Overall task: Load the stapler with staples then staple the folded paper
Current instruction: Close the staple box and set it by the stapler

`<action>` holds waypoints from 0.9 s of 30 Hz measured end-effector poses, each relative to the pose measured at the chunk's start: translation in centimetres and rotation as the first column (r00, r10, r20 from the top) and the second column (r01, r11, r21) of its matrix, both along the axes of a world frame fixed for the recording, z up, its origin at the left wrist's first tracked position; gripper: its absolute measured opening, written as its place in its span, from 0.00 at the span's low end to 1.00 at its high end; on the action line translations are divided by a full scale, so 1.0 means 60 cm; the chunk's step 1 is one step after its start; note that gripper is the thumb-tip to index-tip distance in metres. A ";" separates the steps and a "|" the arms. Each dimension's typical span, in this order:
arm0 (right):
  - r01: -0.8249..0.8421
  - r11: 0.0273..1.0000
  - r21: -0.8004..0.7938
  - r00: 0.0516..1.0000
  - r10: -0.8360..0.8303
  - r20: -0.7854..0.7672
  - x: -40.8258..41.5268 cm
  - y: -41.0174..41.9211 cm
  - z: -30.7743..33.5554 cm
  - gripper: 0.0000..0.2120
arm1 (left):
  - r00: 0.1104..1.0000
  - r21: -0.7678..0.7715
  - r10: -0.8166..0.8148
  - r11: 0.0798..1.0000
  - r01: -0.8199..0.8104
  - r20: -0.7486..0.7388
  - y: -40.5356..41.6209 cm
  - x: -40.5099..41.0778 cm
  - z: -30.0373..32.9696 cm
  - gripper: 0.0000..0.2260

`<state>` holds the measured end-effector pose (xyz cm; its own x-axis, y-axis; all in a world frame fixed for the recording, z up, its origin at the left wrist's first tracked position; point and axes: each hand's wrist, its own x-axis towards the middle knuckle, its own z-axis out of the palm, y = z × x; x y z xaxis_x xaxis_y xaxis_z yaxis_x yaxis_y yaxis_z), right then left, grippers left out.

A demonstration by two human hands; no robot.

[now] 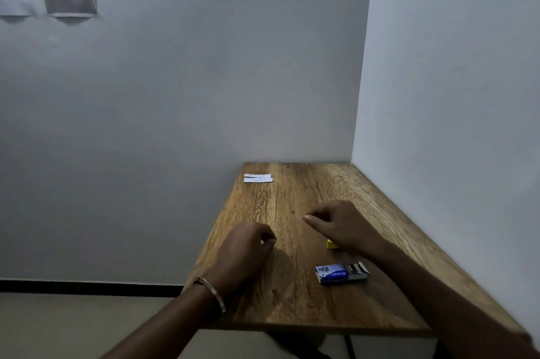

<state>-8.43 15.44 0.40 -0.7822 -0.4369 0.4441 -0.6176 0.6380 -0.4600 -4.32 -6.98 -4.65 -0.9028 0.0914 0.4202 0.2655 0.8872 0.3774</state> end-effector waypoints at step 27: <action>0.413 0.907 -0.083 0.908 -0.403 0.110 0.021 0.212 -0.074 0.12 | 0.950 -0.027 -0.313 0.950 0.312 -0.019 0.149 0.032 -0.029 0.26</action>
